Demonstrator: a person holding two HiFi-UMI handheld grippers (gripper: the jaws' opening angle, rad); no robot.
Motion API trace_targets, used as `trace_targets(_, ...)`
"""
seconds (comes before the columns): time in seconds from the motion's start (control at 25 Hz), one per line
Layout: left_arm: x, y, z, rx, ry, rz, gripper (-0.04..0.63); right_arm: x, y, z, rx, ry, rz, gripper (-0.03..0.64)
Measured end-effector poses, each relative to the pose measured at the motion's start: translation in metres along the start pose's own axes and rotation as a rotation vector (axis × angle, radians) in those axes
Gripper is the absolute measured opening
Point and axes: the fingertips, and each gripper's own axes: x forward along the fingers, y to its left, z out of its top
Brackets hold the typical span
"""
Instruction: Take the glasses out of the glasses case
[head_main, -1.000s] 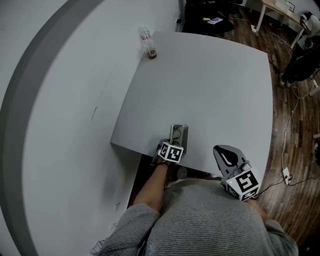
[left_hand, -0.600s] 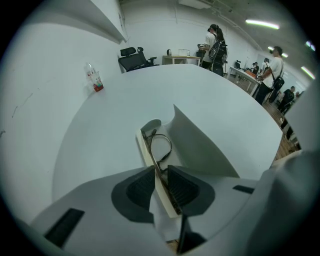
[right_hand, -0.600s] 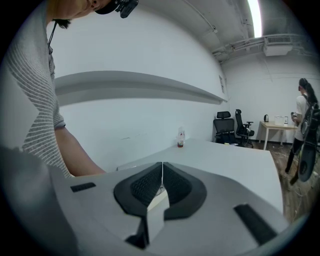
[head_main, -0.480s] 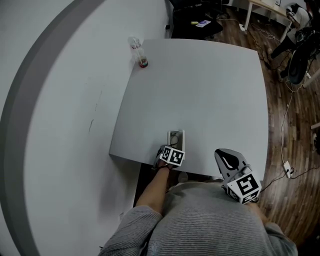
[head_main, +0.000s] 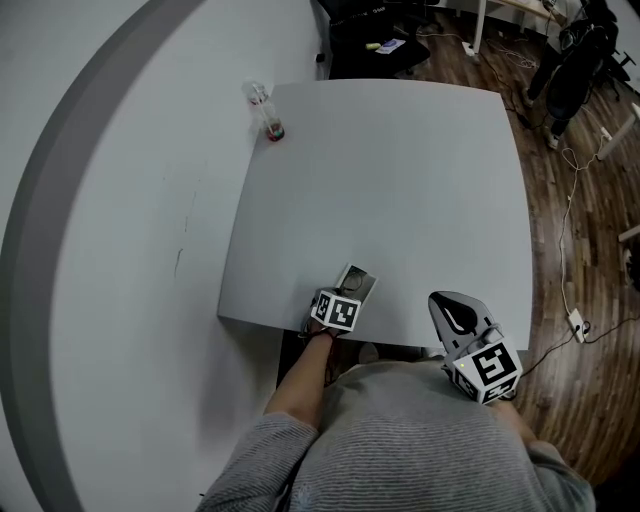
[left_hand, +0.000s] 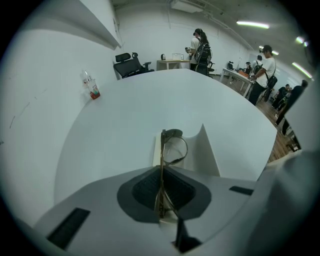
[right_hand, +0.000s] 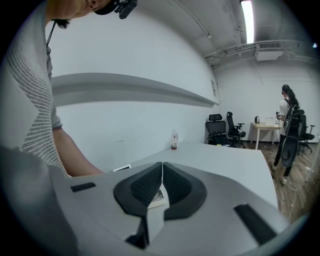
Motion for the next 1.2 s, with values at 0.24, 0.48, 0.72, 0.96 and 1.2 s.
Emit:
trace_targets(0.24,-0.010,-0.002,0.010,-0.025,-0.052,-0.029,0.025,0.000,0.000,0.000,0.001,-0.011,0.000,0.014)
trace_targets(0.48,-0.026,0.001,0.019,-0.041,-0.102,-0.033,0.025,0.000,0.004,0.006,-0.014,-0.027,0.020,0.014)
trace_targets(0.72,-0.036,0.006,0.025,-0.054,-0.137,-0.016,0.025,0.000,0.004,0.010,-0.017,-0.049,0.030,0.014)
trace_targets(0.96,-0.043,0.008,0.028,-0.055,-0.153,-0.007,0.025,0.000,0.004,0.015,-0.026,-0.052,0.046,0.014)
trace_targets(1.2,-0.056,0.007,0.043,-0.073,-0.212,-0.019,0.025,0.003,-0.001,0.012,-0.016,-0.078,0.037,0.014)
